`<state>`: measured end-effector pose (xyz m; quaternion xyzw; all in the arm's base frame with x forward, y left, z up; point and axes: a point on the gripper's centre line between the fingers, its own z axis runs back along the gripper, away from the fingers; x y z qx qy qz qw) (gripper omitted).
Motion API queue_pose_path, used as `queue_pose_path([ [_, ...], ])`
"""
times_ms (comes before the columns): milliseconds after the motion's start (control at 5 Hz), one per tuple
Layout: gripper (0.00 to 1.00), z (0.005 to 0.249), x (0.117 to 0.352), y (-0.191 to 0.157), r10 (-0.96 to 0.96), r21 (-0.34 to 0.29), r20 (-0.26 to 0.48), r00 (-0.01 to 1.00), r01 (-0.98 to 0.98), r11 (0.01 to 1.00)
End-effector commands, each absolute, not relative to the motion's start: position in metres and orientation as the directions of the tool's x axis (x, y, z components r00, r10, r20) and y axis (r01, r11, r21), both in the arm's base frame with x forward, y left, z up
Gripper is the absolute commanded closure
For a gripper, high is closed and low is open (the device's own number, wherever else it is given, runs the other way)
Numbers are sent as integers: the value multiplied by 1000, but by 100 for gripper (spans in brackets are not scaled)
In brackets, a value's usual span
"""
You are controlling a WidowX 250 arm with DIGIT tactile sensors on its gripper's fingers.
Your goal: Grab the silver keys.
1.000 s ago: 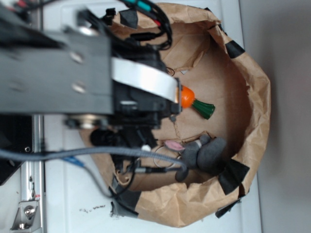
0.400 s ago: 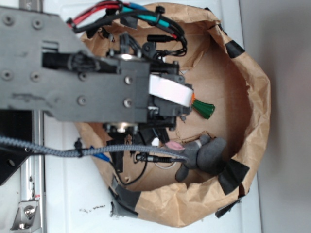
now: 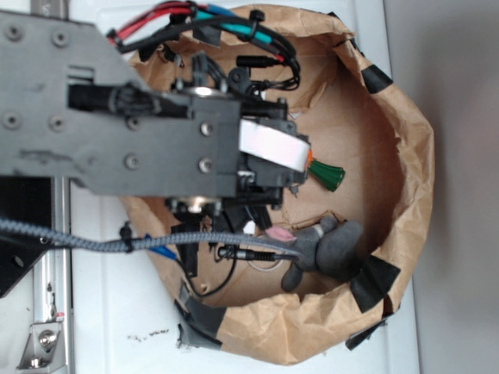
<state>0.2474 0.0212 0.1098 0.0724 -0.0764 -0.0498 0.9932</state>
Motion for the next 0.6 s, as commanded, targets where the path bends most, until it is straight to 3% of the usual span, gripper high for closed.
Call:
queue_pose_path([
  [0,0,109,251,50,-111,169,143,984,87,982],
  [200,0,100,245,54,-132,189,154,979,102,977],
  [400,0,85,246,55,-168,129,64,984,159,979],
])
